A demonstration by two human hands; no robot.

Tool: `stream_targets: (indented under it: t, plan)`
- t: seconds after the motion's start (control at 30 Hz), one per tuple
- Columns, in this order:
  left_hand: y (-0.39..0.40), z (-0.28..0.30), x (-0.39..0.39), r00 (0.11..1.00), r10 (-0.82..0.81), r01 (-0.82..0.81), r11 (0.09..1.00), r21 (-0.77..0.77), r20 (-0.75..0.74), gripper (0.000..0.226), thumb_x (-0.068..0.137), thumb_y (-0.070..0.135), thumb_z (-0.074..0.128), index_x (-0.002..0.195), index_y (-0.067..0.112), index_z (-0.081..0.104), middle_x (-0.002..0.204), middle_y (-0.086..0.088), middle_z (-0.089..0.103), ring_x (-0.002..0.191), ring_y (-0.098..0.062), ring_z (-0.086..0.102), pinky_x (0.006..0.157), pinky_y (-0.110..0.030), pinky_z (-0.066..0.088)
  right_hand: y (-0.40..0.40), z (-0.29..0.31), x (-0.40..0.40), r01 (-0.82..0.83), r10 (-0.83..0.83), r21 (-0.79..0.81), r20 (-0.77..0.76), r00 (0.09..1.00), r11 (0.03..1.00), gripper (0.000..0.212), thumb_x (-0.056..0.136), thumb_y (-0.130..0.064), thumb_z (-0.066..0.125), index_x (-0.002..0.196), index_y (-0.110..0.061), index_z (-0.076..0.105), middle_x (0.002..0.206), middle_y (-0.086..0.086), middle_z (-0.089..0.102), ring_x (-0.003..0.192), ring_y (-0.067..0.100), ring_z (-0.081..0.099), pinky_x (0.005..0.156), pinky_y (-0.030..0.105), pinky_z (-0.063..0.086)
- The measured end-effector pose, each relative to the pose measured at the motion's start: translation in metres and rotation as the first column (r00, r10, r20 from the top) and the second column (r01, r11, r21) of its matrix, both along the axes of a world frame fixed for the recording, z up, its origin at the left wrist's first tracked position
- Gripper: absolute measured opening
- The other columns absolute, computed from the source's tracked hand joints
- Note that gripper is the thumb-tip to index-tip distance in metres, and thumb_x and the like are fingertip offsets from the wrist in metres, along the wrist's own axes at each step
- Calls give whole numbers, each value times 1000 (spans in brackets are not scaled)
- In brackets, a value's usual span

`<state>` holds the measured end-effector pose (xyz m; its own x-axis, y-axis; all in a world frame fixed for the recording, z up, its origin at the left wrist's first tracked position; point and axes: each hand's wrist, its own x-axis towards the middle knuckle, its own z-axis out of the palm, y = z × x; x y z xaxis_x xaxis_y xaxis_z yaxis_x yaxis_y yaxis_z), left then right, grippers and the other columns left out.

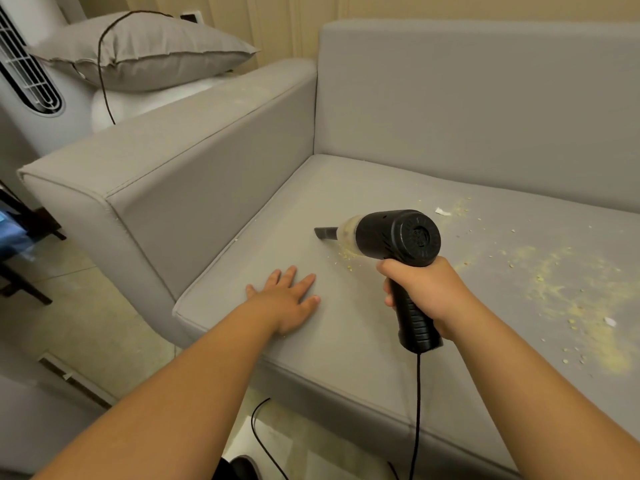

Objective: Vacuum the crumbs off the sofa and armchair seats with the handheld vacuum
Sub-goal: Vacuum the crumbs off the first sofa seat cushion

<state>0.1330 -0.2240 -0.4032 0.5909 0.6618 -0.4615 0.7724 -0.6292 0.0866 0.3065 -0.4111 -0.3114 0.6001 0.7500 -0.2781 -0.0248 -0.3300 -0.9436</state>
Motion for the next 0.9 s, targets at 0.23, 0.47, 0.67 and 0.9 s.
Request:
stream_targets:
  t: [0.23, 0.47, 0.67, 0.9]
  plan:
    - [3, -3, 1, 1000, -8, 8, 1000, 13, 12, 65, 100, 72, 16, 159, 55, -5, 171, 12, -18, 158, -20, -13, 119, -72, 1, 5, -4, 11, 112, -113, 14, 37, 993, 994, 18, 86, -16, 76, 96, -1, 72, 72, 11, 73, 59, 22, 69, 73, 42, 60]
    - [4, 0, 9, 1000, -11, 11, 1000, -8, 12, 65, 101, 72, 16, 159, 54, -5, 171, 11, -18, 158, -21, -15, 119, -72, 0, 29, -9, 2, 36, -37, 21, 31, 999, 999, 15, 86, -18, 77, 93, -6, 73, 72, 11, 73, 59, 21, 69, 72, 40, 60]
    - [5, -3, 9, 1000, -20, 20, 1000, -2, 9, 64, 101, 71, 17, 159, 55, -5, 171, 11, -18, 158, -20, -14, 119, -72, 1, -5, 1, 25, 216, -218, 26, 92, 972, 976, 13, 86, -18, 77, 91, -5, 74, 75, 11, 74, 60, 19, 72, 72, 41, 61]
    - [8, -3, 12, 1000, -4, 4, 1000, 2, 15, 64, 100, 72, 17, 158, 57, -5, 171, 12, -17, 158, -20, -13, 120, -71, 2, -20, 1, 37, 233, -233, -1, 53, 971, 972, 20, 87, -15, 75, 100, 0, 73, 75, 14, 73, 60, 21, 70, 74, 43, 62]
